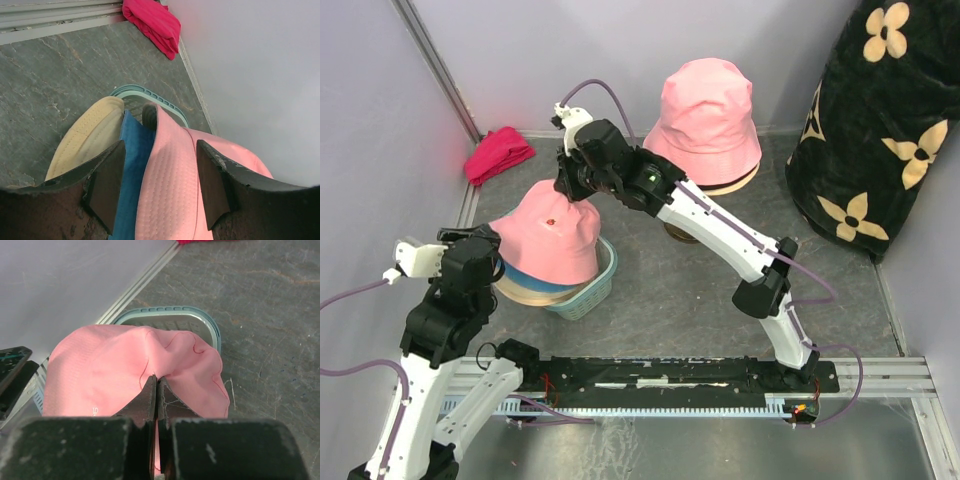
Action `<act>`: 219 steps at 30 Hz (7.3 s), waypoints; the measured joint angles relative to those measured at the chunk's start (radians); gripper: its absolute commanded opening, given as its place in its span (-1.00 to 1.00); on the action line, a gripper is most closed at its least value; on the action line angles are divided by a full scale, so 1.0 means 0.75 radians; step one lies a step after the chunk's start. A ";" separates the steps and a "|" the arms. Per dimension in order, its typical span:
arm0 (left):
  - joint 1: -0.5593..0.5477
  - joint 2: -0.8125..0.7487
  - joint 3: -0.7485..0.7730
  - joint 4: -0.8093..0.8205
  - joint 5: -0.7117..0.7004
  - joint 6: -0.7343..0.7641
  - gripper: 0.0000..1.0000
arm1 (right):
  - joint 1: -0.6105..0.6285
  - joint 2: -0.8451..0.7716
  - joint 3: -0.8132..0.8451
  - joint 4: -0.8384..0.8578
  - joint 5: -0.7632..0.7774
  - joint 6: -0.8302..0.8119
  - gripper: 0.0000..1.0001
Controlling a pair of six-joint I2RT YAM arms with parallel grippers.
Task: Stack the hats
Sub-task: Pick up the hat from the bin, then stack the hat on the hat.
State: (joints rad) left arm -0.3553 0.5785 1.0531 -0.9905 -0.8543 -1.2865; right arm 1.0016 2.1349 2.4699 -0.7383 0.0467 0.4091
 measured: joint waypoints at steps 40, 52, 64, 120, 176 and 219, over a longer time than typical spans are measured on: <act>0.000 0.175 0.028 0.334 0.038 0.003 0.29 | -0.048 -0.145 0.133 0.649 0.068 -0.254 -0.97; 0.000 0.223 0.028 0.413 0.066 0.003 0.29 | -0.146 -0.167 0.199 0.923 0.017 -0.321 -0.97; 0.000 0.257 0.005 0.439 0.100 0.002 0.29 | -0.222 -0.249 0.289 1.076 0.009 -0.374 -0.97; -0.070 0.885 0.518 1.028 0.519 0.468 0.31 | -0.595 -0.688 -0.376 0.801 0.143 -0.484 -0.97; -0.097 1.322 0.493 1.889 1.372 0.445 0.50 | -0.647 -0.497 -0.090 0.279 0.106 -0.213 -0.14; -0.080 1.463 0.484 2.072 1.416 0.229 0.54 | -0.767 -1.081 -0.890 0.596 0.389 0.137 0.21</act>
State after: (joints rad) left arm -0.4152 1.6760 1.4162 0.5632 0.2077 -1.1149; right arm 0.4267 1.3239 1.8023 -0.2913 0.3382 0.5121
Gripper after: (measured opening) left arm 0.766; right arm 0.608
